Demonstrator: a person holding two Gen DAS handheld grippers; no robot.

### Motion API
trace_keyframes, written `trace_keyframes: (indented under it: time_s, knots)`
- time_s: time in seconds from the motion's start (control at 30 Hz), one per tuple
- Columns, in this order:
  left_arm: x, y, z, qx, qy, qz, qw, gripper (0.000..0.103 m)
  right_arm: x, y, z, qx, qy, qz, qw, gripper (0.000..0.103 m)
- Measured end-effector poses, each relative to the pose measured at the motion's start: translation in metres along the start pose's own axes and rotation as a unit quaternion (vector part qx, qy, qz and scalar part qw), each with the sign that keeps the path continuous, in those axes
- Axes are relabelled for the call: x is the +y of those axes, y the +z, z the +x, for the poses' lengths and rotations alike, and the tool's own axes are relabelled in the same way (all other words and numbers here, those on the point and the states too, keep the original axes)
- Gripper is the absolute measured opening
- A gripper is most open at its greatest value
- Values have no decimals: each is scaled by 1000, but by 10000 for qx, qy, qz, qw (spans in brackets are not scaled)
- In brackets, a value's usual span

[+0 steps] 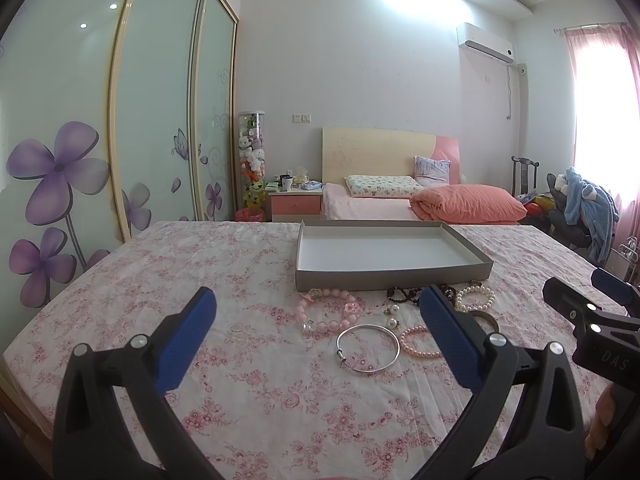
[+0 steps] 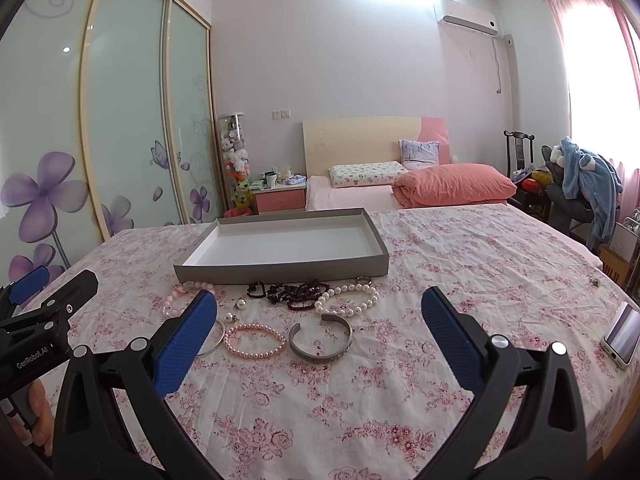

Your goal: Organize jewelry

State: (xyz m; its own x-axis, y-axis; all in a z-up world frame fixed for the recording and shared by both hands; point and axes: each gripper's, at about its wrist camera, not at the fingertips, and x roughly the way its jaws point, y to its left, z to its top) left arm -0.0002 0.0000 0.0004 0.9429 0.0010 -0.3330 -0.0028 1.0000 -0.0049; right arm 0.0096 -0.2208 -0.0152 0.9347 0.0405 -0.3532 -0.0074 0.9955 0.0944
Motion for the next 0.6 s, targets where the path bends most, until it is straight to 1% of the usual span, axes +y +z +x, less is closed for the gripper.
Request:
trace_keyframes:
  time_s: [0.6]
  knots:
    - [0, 0, 1, 23, 1, -5, 10000, 99, -1, -1, 0, 23, 2, 18, 10000, 101]
